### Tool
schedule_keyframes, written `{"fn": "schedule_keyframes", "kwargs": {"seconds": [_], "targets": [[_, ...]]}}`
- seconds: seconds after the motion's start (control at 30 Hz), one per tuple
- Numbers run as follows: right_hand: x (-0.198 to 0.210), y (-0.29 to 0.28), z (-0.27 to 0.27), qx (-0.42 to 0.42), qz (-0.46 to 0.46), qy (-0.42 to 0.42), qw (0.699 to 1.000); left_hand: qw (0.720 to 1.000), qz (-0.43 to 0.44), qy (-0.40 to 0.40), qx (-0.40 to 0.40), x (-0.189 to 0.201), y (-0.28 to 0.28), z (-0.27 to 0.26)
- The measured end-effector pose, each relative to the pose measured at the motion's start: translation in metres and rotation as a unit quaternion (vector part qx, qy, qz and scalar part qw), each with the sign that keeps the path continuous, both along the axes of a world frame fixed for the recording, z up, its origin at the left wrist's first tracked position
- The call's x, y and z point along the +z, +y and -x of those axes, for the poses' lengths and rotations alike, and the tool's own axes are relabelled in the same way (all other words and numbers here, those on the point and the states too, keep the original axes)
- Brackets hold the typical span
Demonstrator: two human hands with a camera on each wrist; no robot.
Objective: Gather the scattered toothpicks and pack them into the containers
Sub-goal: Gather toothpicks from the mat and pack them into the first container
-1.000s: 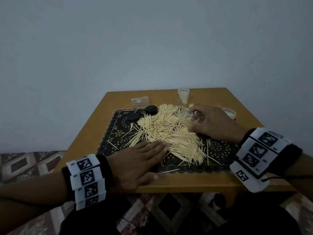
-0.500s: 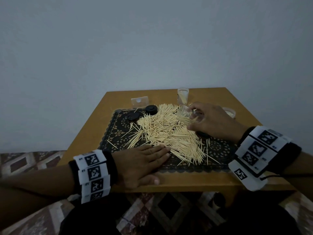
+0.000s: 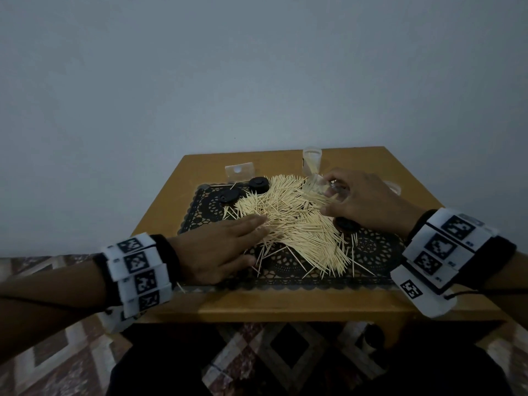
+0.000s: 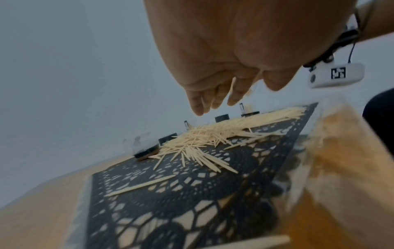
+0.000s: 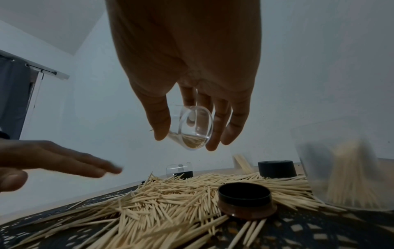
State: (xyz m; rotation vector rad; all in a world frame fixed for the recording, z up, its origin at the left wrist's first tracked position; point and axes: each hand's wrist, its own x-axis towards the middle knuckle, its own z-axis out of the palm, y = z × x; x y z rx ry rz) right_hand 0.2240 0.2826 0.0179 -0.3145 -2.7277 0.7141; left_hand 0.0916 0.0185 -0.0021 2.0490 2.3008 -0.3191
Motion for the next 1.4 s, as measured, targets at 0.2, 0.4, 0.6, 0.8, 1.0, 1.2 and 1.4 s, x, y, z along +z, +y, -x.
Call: {"fn": "schedule_keyframes", "kwargs": {"seconds": [0.2, 0.4, 0.6, 0.8, 1.0, 1.2, 1.4], "targets": [[0.004, -0.008, 0.0, 0.008, 0.001, 0.0, 1.0, 0.993, -0.076, -0.065, 0.064, 0.004, -0.058, 0.007], [0.008, -0.011, -0.005, 0.009, 0.006, 0.01, 1.0, 0.964, -0.048, -0.03, 0.26, -0.028, -0.112, -0.023], [0.008, -0.011, -0.008, 0.0, 0.001, 0.0, 1.0, 0.936, 0.056, -0.094, 0.334, -0.046, -0.103, -0.045], [0.007, -0.014, -0.007, 0.006, -0.001, -0.002, 1.0, 0.942, 0.071, -0.112, 0.309, -0.039, -0.053, -0.049], [0.006, -0.011, -0.008, 0.011, -0.003, -0.001, 1.0, 0.923, 0.054, -0.227, 0.305, -0.013, -0.016, -0.045], [0.005, -0.002, -0.013, 0.002, -0.009, 0.007, 1.0, 0.912, 0.045, -0.146, 0.38, -0.011, -0.034, -0.003], [0.007, -0.004, -0.008, 0.005, -0.006, 0.004, 1.0, 0.914, 0.091, -0.115, 0.379, -0.022, -0.027, 0.006]]}}
